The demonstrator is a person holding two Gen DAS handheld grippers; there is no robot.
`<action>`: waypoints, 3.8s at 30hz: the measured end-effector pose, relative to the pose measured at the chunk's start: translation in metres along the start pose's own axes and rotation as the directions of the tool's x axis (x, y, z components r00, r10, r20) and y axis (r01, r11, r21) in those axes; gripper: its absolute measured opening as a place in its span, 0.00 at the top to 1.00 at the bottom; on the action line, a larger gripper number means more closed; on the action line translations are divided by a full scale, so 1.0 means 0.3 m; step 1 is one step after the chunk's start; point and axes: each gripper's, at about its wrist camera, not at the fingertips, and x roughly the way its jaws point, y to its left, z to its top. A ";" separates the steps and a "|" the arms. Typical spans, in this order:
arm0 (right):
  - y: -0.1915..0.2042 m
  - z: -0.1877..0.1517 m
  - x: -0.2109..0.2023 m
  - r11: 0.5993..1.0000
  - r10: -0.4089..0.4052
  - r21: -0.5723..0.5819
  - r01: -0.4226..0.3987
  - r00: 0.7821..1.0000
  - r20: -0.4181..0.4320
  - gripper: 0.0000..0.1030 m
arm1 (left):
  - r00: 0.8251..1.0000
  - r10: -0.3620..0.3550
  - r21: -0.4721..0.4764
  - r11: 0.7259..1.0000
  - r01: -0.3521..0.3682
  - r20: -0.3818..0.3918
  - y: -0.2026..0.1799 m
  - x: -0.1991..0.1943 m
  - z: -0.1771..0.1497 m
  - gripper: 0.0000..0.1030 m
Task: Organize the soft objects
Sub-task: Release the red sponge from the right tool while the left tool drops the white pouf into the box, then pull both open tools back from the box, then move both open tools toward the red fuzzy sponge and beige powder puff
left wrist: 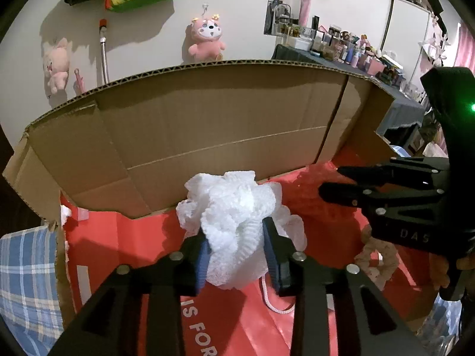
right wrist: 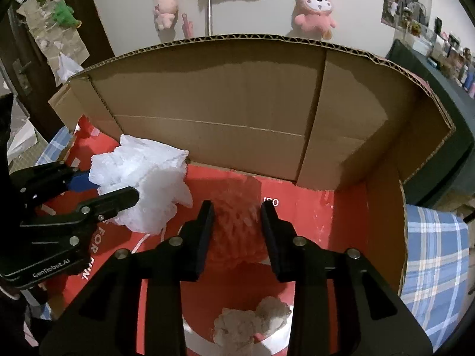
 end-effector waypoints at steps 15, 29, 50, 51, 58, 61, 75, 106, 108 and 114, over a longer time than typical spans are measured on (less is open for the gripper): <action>0.015 -0.006 -0.039 0.999 -0.044 0.027 0.044 0.999 -0.017 0.50 | 0.999 0.033 -0.032 0.999 -0.033 0.016 0.019 -0.063 -0.013 0.32; 0.075 -0.110 -0.491 0.998 -0.041 0.046 0.033 0.983 0.179 0.28 | 0.971 0.065 -0.060 0.997 -0.053 0.228 -0.059 -0.486 -0.107 0.05; 0.301 -0.638 -1.096 0.999 -0.008 -0.037 0.029 0.886 0.463 0.11 | 0.890 0.058 -0.092 0.996 -0.019 0.452 -0.222 -1.089 -0.524 0.00; 0.308 -0.663 -1.106 0.999 0.002 -0.040 0.019 0.883 0.470 0.11 | 0.889 0.056 -0.100 0.995 -0.011 0.455 -0.225 -1.099 -0.547 0.00; 0.352 -0.847 -1.139 0.999 -0.008 -0.029 0.027 0.853 0.522 0.11 | 0.871 0.065 -0.115 0.993 -0.010 0.487 -0.271 -1.111 -0.706 0.00; 0.374 -0.913 -1.127 0.999 -0.021 -0.025 0.041 0.847 0.532 0.11 | 0.860 0.092 -0.119 0.992 -0.037 0.502 -0.296 -1.099 -0.764 0.00; 0.419 -1.106 -0.929 0.992 -0.128 0.047 0.121 0.848 0.514 0.11 | 0.841 0.181 -0.113 0.983 -0.143 0.510 -0.377 -0.970 -0.949 0.00; 0.352 -1.130 -0.621 0.990 -0.112 0.120 0.076 0.937 0.330 0.11 | 0.952 0.172 -0.160 0.978 -0.134 0.252 -0.296 -0.662 -0.999 0.00; 0.345 -1.114 -0.602 0.991 -0.102 0.118 0.068 0.944 0.314 0.11 | 0.957 0.174 -0.156 0.978 -0.140 0.234 -0.281 -0.645 -0.984 0.00; 0.356 -1.072 -0.561 0.994 -0.086 0.083 0.065 0.955 0.285 0.11 | 0.971 0.145 -0.142 0.983 -0.119 0.190 -0.249 -0.610 -0.943 0.02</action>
